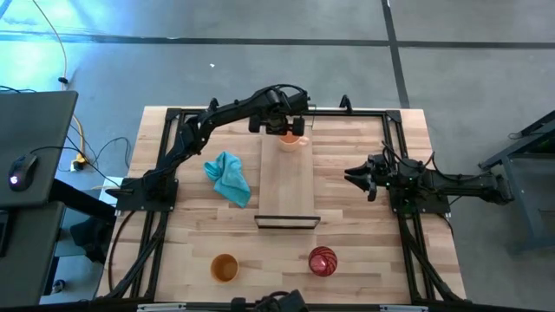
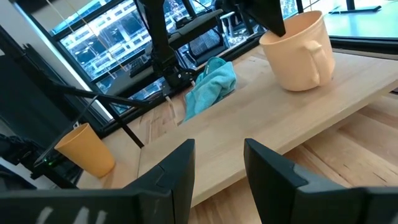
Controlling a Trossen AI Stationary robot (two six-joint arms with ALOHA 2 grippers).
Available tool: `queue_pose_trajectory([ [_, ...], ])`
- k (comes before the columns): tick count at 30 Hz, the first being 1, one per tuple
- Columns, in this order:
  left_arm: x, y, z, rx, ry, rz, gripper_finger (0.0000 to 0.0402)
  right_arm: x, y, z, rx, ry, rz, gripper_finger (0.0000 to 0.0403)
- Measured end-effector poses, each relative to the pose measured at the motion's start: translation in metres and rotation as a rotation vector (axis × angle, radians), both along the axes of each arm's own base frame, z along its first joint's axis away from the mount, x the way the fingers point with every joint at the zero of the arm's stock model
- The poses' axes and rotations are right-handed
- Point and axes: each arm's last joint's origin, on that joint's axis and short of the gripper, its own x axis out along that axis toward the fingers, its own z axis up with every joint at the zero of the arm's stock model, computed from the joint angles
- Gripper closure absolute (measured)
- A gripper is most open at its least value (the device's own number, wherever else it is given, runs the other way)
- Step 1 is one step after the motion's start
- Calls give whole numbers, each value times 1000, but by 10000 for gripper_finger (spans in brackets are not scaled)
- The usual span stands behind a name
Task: Stack small to large cups/mugs on shelf
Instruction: Put the light orange mug on the shelf
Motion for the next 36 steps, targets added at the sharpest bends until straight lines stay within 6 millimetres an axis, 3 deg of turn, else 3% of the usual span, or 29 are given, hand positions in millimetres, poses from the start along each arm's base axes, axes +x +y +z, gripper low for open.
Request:
queue_pose_trajectory([
  [27, -2, 0, 0, 11, 37, -32, 400, 0, 0, 0, 0, 0, 0, 272],
  [36, -1, -1, 0, 13, 38, -51, 363, 0, 0, 0, 0, 0, 0, 272],
])
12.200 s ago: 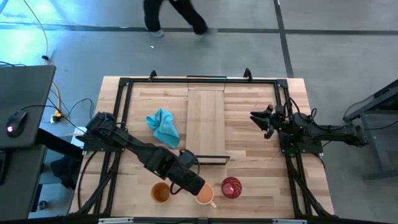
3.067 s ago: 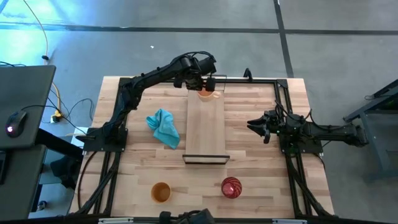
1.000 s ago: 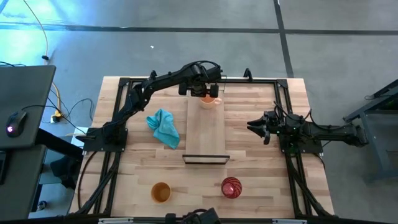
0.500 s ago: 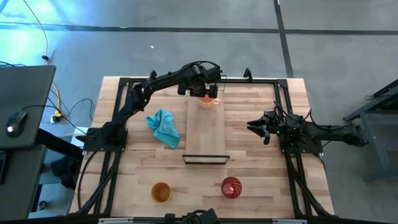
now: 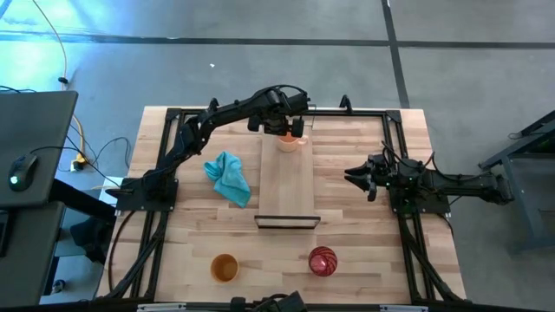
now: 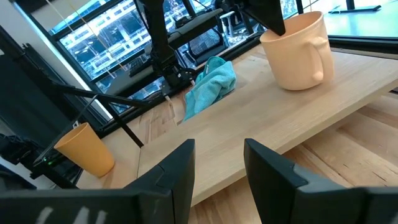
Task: Stack small to large cups/mugs on shelf
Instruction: Put the light orange mug on the shelf
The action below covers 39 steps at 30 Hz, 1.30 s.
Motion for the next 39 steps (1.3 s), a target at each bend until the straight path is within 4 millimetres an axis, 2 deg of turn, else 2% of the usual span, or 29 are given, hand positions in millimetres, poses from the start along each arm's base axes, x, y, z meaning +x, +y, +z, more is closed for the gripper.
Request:
queue_pose_trajectory([
  [11, 5, 0, 1, 20, -44, -23, 319, 0, 0, 0, -18, 5, 2, 272],
  [23, 2, -2, 0, -3, -10, -25, 261, 0, 0, 0, -18, 5, 2, 272],
  [39, -1, -3, 0, -3, 28, -31, 254, 0, 0, 0, -15, 4, 1, 272],
])
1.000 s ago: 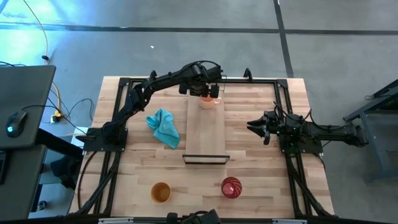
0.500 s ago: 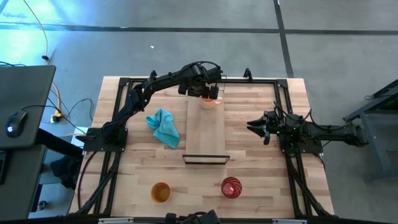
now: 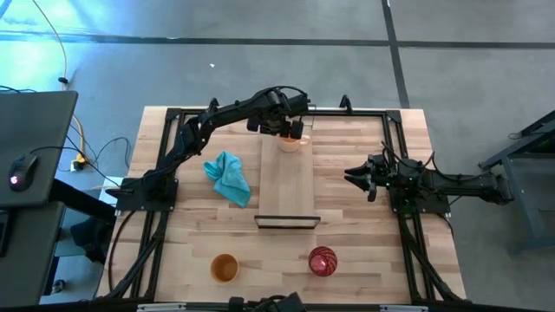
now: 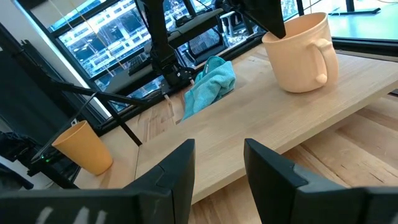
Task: Stack small to large cups/mugs on shelf
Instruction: Put the light orange mug on the shelf, then put the red cup on the shelf
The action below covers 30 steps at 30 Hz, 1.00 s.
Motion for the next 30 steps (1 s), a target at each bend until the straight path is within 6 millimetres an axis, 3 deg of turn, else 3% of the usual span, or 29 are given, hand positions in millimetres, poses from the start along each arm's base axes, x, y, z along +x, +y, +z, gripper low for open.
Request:
queue_pose_trajectory([
  [15, -2, -1, 6, 18, -5, -17, 254, 0, 0, 0, -1, 0, 0, 272],
  [24, -11, -4, 45, 124, -113, -44, 254, 0, 0, 0, -2, 2, 1, 272],
  [30, -25, -18, 82, 172, -153, -190, 254, 0, 0, 0, 47, -3, 5, 272],
])
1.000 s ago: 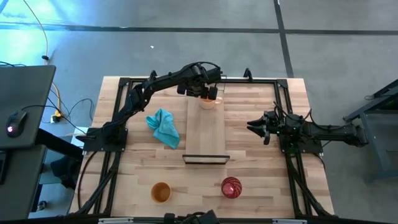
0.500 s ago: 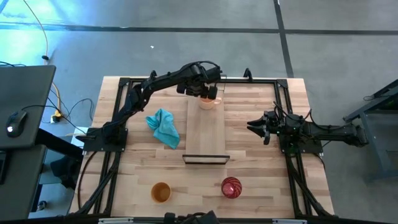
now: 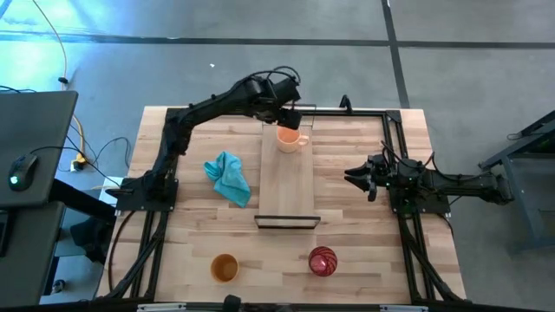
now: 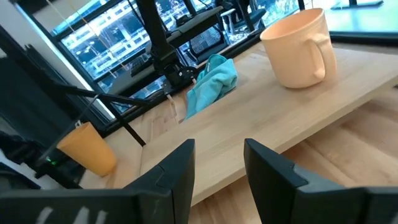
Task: Stack small to large cups/mugs on shelf
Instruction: Put the red cup on the shelf
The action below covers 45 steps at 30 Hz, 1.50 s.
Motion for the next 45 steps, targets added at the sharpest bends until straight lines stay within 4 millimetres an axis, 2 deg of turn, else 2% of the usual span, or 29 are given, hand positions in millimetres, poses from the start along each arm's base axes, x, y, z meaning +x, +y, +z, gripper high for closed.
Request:
queue_pose_trajectory([
  [4, -14, -15, 30, 23, -45, -153, 254, 0, 2, 0, 49, -3, 51, 272],
  [9, -28, -45, 63, 99, -67, -365, 254, 0, 4, 1, 107, -20, 140, 272],
  [17, -42, -98, 95, 166, -87, -723, 254, 0, 5, 22, 165, -240, 163, 272],
  [24, -49, -154, 100, 80, -82, -1046, 254, -1, 4, 32, 299, -347, 135, 272],
  [28, -52, -187, 100, 26, -68, -1164, 254, -2, 4, 36, 322, -379, 145, 272],
  [31, -52, -213, 100, 6, -82, -1248, 254, -4, 4, 47, 269, -406, 148, 272],
  [38, -58, -260, 102, -10, -84, -1299, 254, -12, 6, 88, 69, -459, 177, 272],
  [45, -66, -296, 101, 17, -67, -1260, 254, -24, 8, 129, 50, -268, 207, 272],
])
